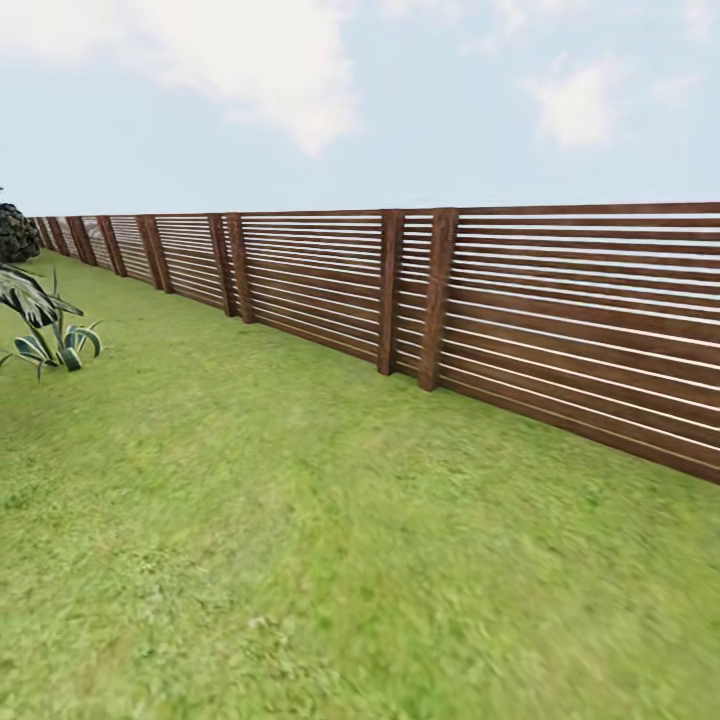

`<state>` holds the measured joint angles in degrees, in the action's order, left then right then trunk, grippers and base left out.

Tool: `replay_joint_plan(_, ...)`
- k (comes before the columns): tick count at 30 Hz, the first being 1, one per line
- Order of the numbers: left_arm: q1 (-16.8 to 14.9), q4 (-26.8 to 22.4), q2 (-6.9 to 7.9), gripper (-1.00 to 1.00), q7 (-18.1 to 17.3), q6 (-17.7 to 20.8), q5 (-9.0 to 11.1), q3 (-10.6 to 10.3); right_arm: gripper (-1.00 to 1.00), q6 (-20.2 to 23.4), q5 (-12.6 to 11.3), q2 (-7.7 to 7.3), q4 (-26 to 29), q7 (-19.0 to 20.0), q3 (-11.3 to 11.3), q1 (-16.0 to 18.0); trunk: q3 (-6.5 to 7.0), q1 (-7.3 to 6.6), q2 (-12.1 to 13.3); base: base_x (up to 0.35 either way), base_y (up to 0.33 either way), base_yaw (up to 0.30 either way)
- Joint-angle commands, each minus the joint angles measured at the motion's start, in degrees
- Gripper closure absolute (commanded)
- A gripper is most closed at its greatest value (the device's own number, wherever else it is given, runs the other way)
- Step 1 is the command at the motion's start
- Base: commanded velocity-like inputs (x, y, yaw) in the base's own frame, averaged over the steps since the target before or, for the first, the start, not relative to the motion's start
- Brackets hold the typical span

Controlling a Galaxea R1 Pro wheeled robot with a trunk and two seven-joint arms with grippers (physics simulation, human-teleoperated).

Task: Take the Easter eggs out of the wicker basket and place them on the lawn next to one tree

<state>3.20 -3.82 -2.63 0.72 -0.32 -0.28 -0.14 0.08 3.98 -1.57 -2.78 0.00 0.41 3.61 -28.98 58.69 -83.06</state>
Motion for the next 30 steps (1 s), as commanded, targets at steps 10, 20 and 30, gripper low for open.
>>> replay_joint_plan(10,0.0,-0.1,-0.01,-1.0,0.1,0.0,0.0,0.0,-1.0,0.0,0.4,-0.01,-0.1,0.0,0.0,0.1,-0.04,0.03,0.0,0.336,0.0,0.016)
replay_joint_plan(20,0.0,-0.1,-0.01,-1.0,0.1,0.0,0.0,0.0,-1.0,0.0,0.4,-0.01,-0.1,0.0,0.0,0.1,-0.04,0.03,0.0,0.336,0.0,0.0)
replay_joint_plan(30,0.0,-0.1,-0.01,-1.0,0.1,0.0,0.0,0.0,-1.0,0.0,0.4,-0.01,-0.1,0.0,0.0,0.1,-0.04,0.03,0.0,0.336,0.0,0.118)
